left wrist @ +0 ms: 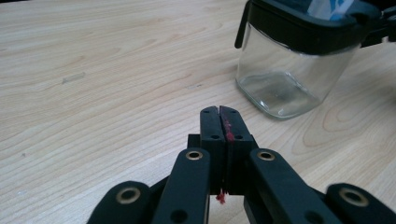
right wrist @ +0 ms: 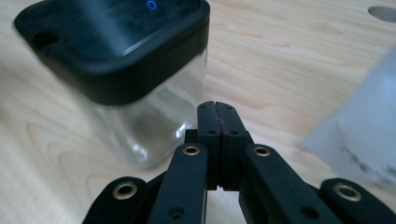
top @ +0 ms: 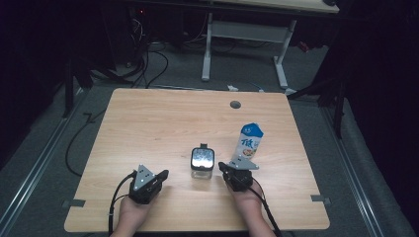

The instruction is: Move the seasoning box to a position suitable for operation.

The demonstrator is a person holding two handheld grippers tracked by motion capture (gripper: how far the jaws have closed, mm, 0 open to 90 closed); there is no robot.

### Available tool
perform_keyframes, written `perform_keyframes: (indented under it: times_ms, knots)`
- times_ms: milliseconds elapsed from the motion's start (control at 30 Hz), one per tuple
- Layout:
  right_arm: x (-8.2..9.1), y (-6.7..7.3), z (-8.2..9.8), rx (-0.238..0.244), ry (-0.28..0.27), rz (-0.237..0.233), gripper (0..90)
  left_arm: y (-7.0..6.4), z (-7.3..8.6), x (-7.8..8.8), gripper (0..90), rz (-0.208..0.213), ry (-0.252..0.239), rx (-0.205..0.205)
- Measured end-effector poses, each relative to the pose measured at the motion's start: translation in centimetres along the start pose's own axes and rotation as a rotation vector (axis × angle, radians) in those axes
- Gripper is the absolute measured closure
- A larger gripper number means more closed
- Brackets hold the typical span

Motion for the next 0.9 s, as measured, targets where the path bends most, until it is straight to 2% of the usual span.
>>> perform_keyframes:
  times_ms: [167, 267, 333, 367, 400, 433, 500, 567, 667, 900]
  knots:
    - [-1.5, 0.3, -1.1, 0.005, -0.015, -0.020, 89.9, 0.2, 0.0, 0.2, 88.7, -0.004, -0.002, -0.008]
    - [-2.3, 0.7, -1.8, 0.016, -0.039, -0.068, 89.7, 0.4, 0.1, 0.0, 87.6, -0.003, 0.005, 0.004]
    - [-2.9, 1.3, -2.2, 0.025, -0.037, -0.092, 89.8, 0.7, 0.2, -0.4, 87.5, -0.007, 0.014, 0.009]
    - [-2.9, 1.3, -2.2, 0.025, -0.037, -0.092, 89.8, 0.7, 0.2, -0.4, 87.6, -0.007, 0.014, 0.009]
    - [-3.5, 2.5, -2.6, 0.038, -0.039, -0.131, 89.8, 1.0, 0.0, -0.9, 88.0, -0.016, 0.024, 0.005]
    - [-3.7, 3.3, -2.7, 0.057, -0.038, -0.147, 89.7, 1.2, -0.1, -1.1, 88.1, -0.024, 0.025, 0.001]
    - [-3.8, 4.2, -2.6, 0.090, -0.023, -0.146, 89.7, 1.9, -0.4, -1.6, 89.0, -0.043, 0.031, 0.007]
    - [-3.3, 4.3, -2.4, 0.087, -0.019, -0.130, 89.8, 2.4, -0.5, -2.2, 89.9, -0.045, 0.036, 0.017]
    - [-1.9, 3.6, -1.7, 0.081, -0.026, -0.116, 89.7, 2.8, -0.6, -2.9, 89.9, -0.049, 0.036, 0.025]
    - [1.4, 2.0, 1.0, 0.083, -0.035, -0.073, 88.8, 2.8, -1.1, -3.9, 89.9, -0.043, 0.042, 0.001]
Point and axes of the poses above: each handheld gripper's, and its own axes: x roughly backward along the jaws, z roughly out of its underside, y roughly to its left, the point moved 8 cm from there along -x, roughly forward along the jaws, and after that the axes turned 7 degrees about z, right-handed, at the moved point
